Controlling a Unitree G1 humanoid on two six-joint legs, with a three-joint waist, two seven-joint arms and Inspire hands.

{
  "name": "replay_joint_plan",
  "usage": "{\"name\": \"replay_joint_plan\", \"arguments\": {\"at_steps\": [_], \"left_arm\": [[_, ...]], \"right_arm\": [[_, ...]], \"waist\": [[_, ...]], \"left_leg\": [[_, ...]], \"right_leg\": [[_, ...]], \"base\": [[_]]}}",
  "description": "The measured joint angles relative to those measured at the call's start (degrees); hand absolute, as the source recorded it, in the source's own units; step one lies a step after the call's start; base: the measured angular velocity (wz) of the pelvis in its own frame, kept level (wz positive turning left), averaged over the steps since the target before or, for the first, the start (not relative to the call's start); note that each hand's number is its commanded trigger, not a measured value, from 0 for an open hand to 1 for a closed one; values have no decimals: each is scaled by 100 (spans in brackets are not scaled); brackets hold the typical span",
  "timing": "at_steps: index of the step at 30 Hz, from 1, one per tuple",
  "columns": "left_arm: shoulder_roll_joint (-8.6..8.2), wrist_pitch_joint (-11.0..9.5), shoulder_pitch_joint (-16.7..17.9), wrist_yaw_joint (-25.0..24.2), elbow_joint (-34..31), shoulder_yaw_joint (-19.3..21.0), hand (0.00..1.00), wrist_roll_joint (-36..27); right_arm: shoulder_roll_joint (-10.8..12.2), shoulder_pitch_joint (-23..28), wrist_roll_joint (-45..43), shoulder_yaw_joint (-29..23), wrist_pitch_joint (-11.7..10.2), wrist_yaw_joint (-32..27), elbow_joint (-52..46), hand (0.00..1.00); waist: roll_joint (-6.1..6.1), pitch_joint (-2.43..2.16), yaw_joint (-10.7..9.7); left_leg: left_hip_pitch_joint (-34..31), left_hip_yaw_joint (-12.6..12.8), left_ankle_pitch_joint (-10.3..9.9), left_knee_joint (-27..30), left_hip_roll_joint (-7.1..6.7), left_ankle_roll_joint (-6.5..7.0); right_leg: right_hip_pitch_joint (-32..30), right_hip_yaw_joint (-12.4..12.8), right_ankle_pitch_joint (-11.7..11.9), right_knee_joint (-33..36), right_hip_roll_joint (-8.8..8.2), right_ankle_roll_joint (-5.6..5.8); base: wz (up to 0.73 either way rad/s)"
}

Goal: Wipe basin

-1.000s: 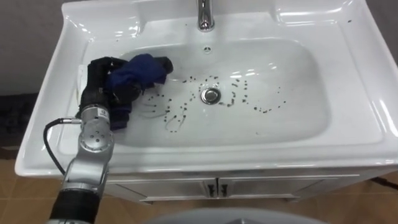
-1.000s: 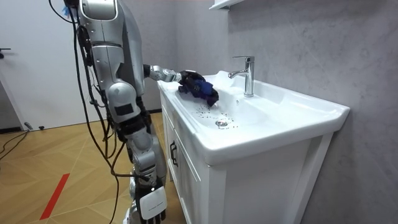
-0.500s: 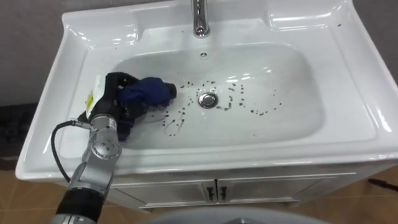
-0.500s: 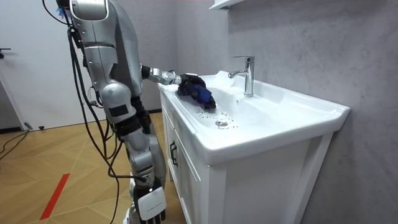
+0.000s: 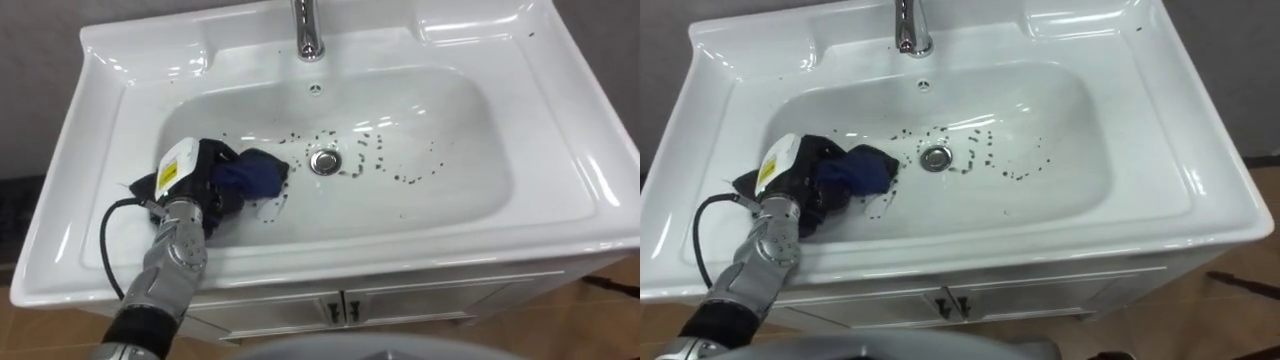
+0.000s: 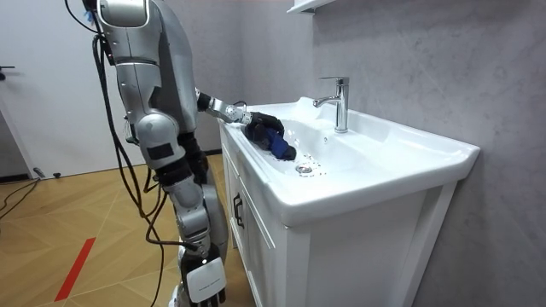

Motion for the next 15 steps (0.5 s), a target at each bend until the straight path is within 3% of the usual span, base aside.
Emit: {"name": "replay_joint_plan", "arguments": {"at_steps": [8,15], "left_arm": [[-11,291,-66,-109,-23,-93,100,90],[-14,318,-106,-225,28,-84,100,-159]], "right_arm": [[16,-16,29,8,108,-70,15,0],[25,-6,125,15,125,-159,29,0]], "waist": [[41,-5,-124],[39,-1,-126]], "left_leg": [[-1,-8,0,6,-5,0],[22,-20,0,-1,-5,0]], "right_leg": [[2,-6,0,12,-3,1],[32,-1,0,3,5,2]], "base": [[1],[0]]}}
